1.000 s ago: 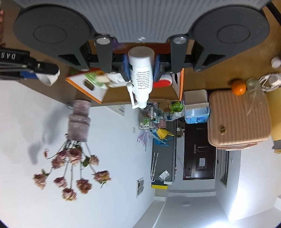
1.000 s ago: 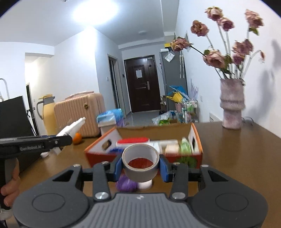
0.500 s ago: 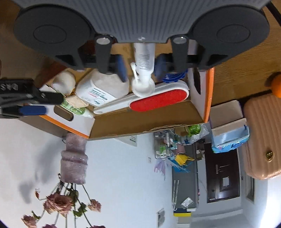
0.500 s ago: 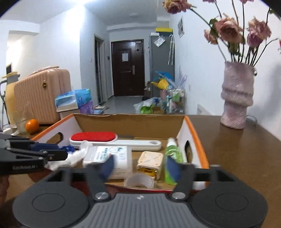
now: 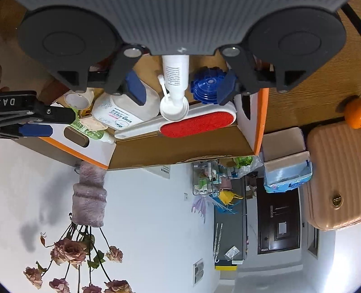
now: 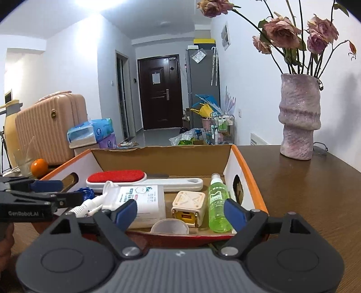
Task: Organize rigid objects
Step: 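Withdraw both tools from the box back over the table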
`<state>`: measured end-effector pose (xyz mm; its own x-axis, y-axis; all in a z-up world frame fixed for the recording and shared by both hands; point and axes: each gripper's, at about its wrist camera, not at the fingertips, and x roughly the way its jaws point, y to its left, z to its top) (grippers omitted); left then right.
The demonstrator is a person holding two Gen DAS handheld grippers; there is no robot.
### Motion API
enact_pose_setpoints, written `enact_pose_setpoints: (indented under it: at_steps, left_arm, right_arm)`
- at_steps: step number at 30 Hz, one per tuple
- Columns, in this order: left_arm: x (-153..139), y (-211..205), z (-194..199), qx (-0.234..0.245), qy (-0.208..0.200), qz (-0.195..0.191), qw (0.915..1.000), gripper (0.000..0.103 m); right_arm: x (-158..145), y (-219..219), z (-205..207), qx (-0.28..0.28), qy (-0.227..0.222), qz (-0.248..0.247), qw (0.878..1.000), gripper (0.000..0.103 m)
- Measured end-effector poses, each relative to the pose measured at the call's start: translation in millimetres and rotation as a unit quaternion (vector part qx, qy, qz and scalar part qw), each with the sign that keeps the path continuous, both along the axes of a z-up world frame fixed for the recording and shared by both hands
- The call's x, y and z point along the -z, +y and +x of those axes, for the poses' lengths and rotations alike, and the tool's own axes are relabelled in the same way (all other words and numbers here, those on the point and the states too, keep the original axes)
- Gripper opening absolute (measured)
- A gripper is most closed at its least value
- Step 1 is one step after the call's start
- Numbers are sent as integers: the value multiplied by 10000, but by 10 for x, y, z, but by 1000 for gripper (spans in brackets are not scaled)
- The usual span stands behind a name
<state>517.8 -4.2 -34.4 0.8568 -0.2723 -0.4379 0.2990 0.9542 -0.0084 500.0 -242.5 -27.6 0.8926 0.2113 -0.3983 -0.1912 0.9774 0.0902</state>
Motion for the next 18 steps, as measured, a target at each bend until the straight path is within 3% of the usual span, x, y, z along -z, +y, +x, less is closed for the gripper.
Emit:
enact_pose_setpoints:
  at_steps: [11,13,16,18]
  left_arm:
    - [-60,-69,-58,54,-37,30,10000,71]
    - [-139,-110,-131,-30,-162,123,9998,71]
    - [-379,-82,-393,-165,-243,-174,9994,71]
    - [-539,-67,-616,-155,-377,-176,9990,80]
  right_arm:
    - [-1,22,-15,30,-79,-71,9999,85]
    - [-27,-17,-29,-4,-159,167,9997,85]
    - [-59,-58,-42,297,7,286,9991,83]
    - [-178,-86,-208,372,-112,397,9985,83]
